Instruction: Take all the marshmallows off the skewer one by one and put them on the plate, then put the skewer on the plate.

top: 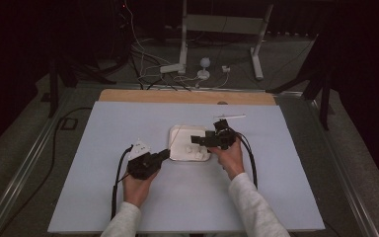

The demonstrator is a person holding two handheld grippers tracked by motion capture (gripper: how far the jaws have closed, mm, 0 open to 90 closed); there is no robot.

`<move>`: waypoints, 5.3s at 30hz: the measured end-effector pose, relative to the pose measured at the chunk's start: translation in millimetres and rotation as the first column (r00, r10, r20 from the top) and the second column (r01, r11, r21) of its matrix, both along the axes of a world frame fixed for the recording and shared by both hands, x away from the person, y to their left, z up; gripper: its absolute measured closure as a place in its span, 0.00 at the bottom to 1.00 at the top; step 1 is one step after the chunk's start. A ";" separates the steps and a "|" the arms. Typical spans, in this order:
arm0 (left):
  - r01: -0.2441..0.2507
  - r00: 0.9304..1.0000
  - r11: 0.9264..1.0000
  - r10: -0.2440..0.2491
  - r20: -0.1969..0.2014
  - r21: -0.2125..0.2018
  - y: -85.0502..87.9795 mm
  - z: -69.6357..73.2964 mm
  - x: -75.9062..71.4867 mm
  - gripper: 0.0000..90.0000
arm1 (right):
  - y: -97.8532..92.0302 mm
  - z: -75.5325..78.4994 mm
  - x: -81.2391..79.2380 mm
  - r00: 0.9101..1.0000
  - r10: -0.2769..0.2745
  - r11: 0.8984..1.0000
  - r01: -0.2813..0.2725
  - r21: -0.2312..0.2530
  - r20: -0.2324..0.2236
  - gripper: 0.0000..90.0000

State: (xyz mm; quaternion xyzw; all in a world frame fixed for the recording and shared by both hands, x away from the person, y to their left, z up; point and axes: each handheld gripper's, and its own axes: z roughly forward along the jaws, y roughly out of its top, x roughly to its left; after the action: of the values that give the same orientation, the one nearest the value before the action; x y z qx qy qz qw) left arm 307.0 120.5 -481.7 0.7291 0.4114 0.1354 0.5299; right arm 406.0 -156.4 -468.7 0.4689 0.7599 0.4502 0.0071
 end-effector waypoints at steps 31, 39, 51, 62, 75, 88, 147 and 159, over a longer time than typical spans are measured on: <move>-0.069 0.996 0.998 0.069 -0.049 -0.008 -28.9 12.7 37.7 1.00 | -33.8 16.6 -69.8 0.977 0.051 0.999 -0.048 -0.017 0.206 0.02; -0.086 0.994 0.996 0.086 -0.061 -0.001 -30.2 12.0 45.5 1.00 | -51.0 16.5 -86.7 0.972 0.053 0.998 -0.045 -0.038 0.229 0.01; -0.101 0.991 0.993 0.105 -0.078 0.053 -36.2 4.6 55.7 1.00 | -71.3 3.5 -103.5 0.970 0.029 0.999 -0.019 -0.042 0.243 0.00; -0.109 0.986 0.991 0.118 -0.119 0.081 -42.5 -6.8 64.8 0.99 | -90.0 2.9 -120.6 0.963 0.019 0.999 -0.005 -0.054 0.269 0.00; -0.116 0.971 0.986 0.139 -0.195 0.123 -64.5 -28.4 69.0 0.99 | -118.7 2.8 -136.0 0.965 -0.048 0.997 0.060 -0.038 0.259 0.00; -0.192 0.938 0.969 0.228 -0.261 0.155 -62.7 -41.8 67.4 0.99 | -118.1 3.8 -137.2 0.963 -0.043 0.998 0.054 -0.034 0.267 0.00; -0.089 0.976 0.996 0.082 0.202 0.028 72.5 16.5 -38.5 0.01 | -122.8 1.9 -142.4 0.929 -0.049 0.997 0.067 -0.035 0.366 0.00; -0.134 0.971 0.991 0.128 0.204 0.020 87.9 14.9 -47.5 0.01 | -129.6 -0.2 -141.8 0.921 -0.065 0.996 0.081 -0.027 0.383 0.00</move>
State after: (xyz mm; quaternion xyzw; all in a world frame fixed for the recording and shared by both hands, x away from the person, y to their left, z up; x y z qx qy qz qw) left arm 259.5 208.4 -466.9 0.6917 0.4002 0.2505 0.5465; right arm 264.3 -286.0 -468.9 0.4000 0.7352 0.5162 0.1816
